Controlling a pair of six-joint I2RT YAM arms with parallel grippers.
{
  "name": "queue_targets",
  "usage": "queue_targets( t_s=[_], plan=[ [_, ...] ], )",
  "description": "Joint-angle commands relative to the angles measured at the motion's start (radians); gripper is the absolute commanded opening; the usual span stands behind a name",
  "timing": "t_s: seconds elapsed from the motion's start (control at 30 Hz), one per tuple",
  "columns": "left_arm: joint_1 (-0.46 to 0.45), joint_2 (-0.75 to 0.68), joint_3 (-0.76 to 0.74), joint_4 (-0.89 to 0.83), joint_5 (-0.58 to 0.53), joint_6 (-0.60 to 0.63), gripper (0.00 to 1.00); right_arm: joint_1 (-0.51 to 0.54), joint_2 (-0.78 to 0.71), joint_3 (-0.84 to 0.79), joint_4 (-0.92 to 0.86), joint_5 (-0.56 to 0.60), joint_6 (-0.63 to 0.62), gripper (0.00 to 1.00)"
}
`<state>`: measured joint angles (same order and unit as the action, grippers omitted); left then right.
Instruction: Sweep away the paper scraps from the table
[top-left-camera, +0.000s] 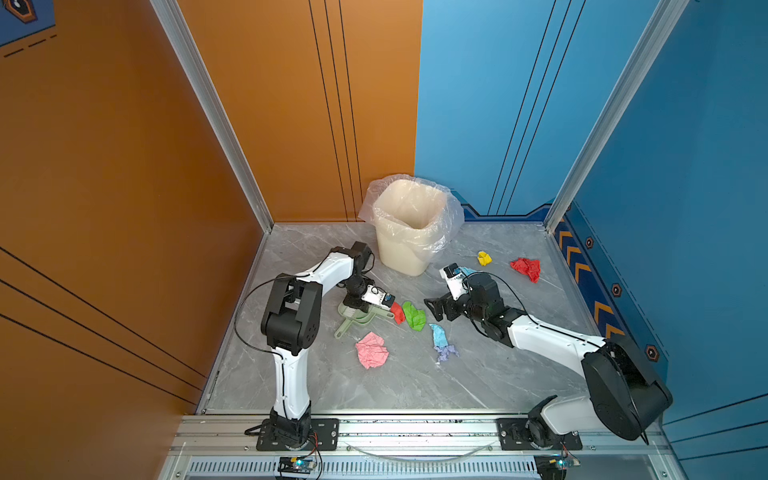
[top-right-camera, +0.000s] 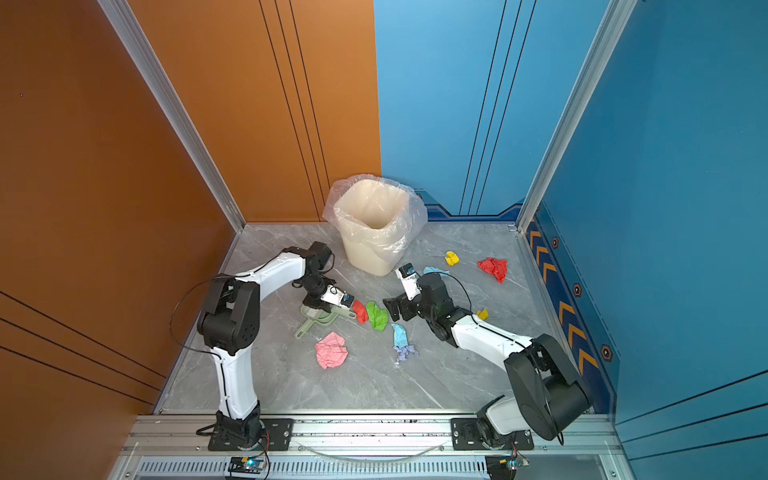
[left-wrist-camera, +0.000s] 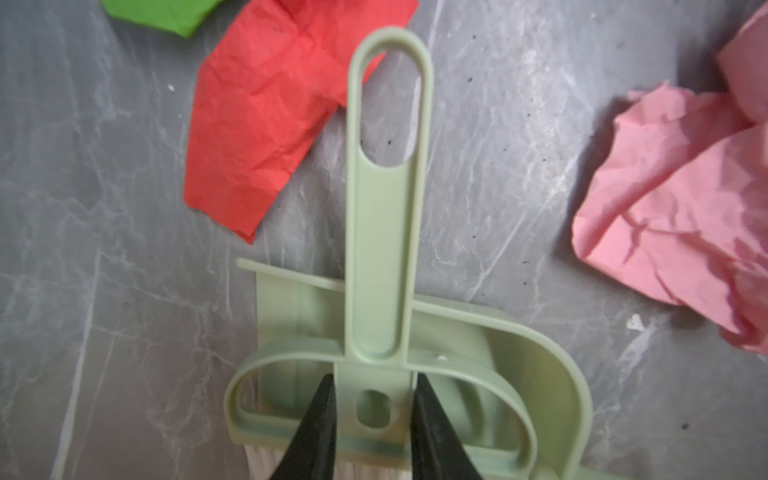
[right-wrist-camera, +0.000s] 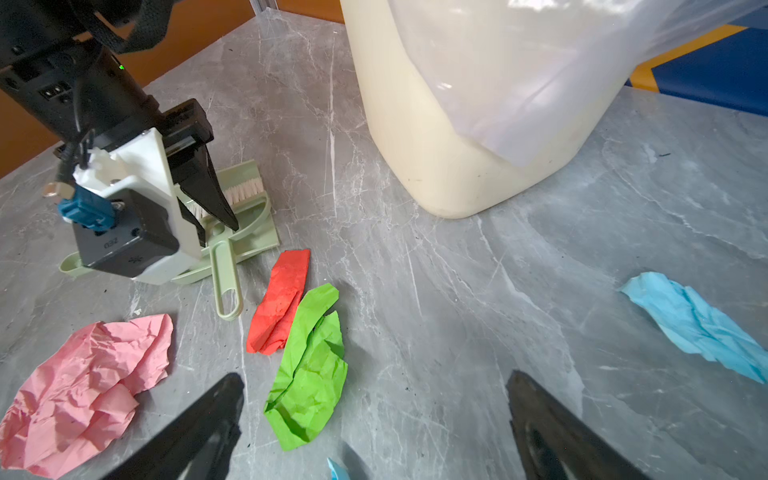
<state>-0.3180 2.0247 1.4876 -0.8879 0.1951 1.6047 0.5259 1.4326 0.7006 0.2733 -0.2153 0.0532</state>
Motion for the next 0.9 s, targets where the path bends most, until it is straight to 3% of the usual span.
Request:
queue_targets(
  t_s=[0.0,0.27,0.5,0.6,0.67,0.77,0.87],
  plan=[
    [0.003,0.016,0.034,-0.032,0.037,-0.026,0.09,0.008,-0.006,0.016,0.011,-0.009,0.009,1.00],
    [0.019,-0.024,0.055,-0.031,0.090,-0.049,0.00,0.005,-0.012,0.035,-0.029,-0.051,-0.046,1.00],
    [0.030,-0.093,0.054,-0.034,0.160,-0.074,0.00,-0.025,-0.038,0.102,-0.139,-0.291,-0.159,1.00],
    [0.039,-0.137,0.062,-0.031,0.295,-0.115,0.00,-0.041,-0.043,0.148,-0.214,-0.395,-0.200,1.00],
    [0.043,-0.143,0.093,-0.032,0.357,-0.191,0.00,-0.050,-0.048,0.175,-0.262,-0.457,-0.226,1.00],
    [0.039,-0.124,0.154,-0.031,0.361,-0.327,0.00,-0.060,-0.058,0.214,-0.327,-0.522,-0.260,1.00],
    [0.029,-0.131,0.134,-0.031,0.374,-0.326,0.00,-0.066,-0.066,0.242,-0.368,-0.562,-0.284,1.00]
  ],
)
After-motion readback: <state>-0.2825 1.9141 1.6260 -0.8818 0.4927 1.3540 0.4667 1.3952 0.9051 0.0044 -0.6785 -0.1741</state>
